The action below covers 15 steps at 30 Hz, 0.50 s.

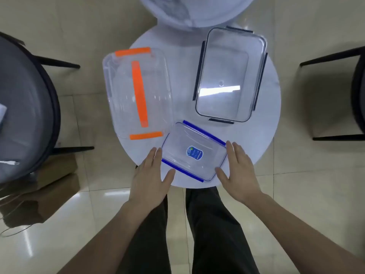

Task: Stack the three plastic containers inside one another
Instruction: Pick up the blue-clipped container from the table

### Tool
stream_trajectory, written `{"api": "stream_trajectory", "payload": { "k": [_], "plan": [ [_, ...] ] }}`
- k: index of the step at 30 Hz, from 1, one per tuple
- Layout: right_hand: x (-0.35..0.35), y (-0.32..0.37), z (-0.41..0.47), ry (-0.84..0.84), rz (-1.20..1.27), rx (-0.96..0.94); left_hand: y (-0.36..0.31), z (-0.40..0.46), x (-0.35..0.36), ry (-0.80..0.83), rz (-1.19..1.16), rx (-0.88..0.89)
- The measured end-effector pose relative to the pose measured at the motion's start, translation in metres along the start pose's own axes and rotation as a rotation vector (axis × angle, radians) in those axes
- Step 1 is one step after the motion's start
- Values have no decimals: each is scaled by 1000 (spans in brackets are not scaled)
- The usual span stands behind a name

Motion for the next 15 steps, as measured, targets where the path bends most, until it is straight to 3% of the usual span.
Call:
{"api": "stream_trajectory", "payload": {
  "k": [9, 15],
  "plan": [
    [12, -17, 32, 23, 78, 47, 6, 30, 23, -8, -129, -30],
    [16, -26, 41, 78, 237, 139, 7, 39, 22, -34, -387, -140]
  ]
}}
Point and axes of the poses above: each hand's wrist, its own z-axis towards the middle knuckle, its own x-axis out of the palm, y = z × x, the point moved 8 cm from there along z, towards the middle knuckle, and after that the axes turned 8 degrees about z, right-handed, at the moved point
